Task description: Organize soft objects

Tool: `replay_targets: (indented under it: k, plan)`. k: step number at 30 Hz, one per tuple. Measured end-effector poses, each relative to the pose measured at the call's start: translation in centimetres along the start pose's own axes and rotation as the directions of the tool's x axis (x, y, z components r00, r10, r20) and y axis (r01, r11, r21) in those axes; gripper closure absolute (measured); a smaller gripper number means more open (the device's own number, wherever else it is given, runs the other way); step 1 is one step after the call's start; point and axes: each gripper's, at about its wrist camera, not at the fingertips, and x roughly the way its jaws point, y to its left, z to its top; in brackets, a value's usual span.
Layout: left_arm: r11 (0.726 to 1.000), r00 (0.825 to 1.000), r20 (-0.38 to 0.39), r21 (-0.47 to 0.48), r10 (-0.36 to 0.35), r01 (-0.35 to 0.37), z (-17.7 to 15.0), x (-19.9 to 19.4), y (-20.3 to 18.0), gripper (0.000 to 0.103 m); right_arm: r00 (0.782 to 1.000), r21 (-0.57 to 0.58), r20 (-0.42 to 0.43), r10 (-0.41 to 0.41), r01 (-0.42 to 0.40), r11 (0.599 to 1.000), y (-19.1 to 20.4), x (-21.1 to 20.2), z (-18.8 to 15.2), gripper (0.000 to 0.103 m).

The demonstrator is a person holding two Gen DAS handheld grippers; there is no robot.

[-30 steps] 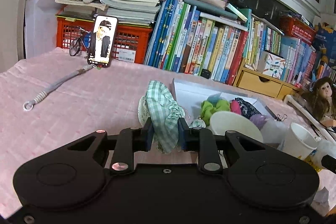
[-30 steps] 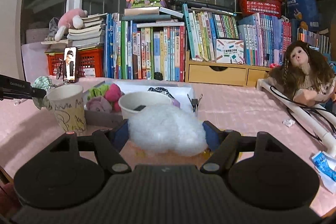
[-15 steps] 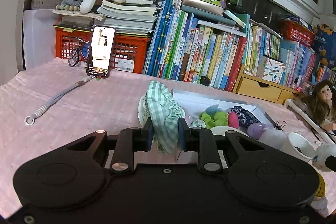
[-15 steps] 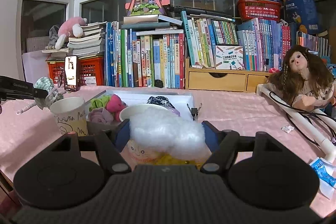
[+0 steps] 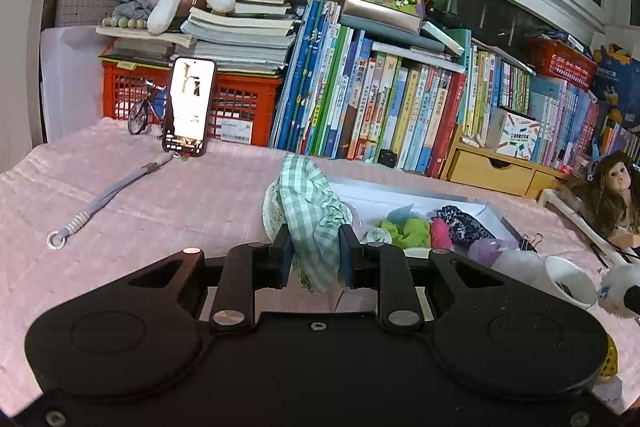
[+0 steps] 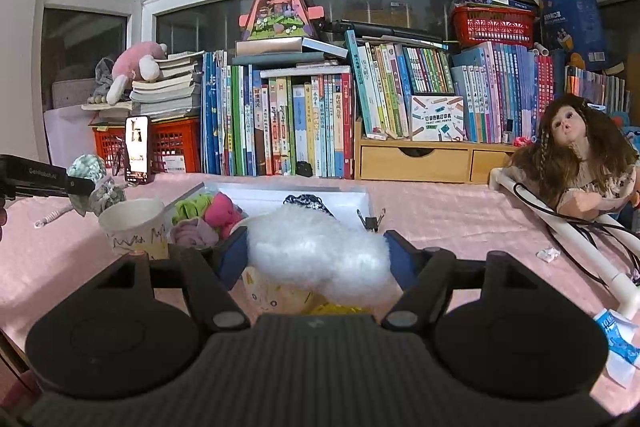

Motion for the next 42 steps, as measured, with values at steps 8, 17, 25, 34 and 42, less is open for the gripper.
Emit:
replay_targets:
  k: [8,17,25,34,42]
  plan:
    - [0.999,1.0,0.01,0.027,-0.018,0.018,0.9,-0.3,-0.8,0.081,1.0,-0.006,0.022,0.01,-0.009,1.0,0.0,0.2,1.4,0.03]
    - [0.997,0.998,0.007,0.055,-0.059,0.058,3.0,0.2,-2.2,0.081,0.999,0.001,0.022,0.03,-0.03,1.0,-0.4,1.5,3.4,0.03]
    - [0.991,0.994,-0.051,0.093,-0.096,0.1,5.3,3.0,-4.8,0.081,0.998,0.01,-0.01,0.058,-0.058,0.998,-0.8,4.9,6.0,0.03]
    - [0.988,0.978,-0.165,0.062,-0.126,0.138,7.6,8.2,-7.1,0.08,0.987,0.053,-0.107,0.117,-0.111,0.992,-0.6,10.5,8.7,0.03]
    - [0.993,0.953,-0.281,0.003,-0.116,0.122,9.4,14.1,-7.3,0.08,0.942,0.257,-0.252,0.222,-0.156,0.954,-0.6,17.3,9.9,0.03]
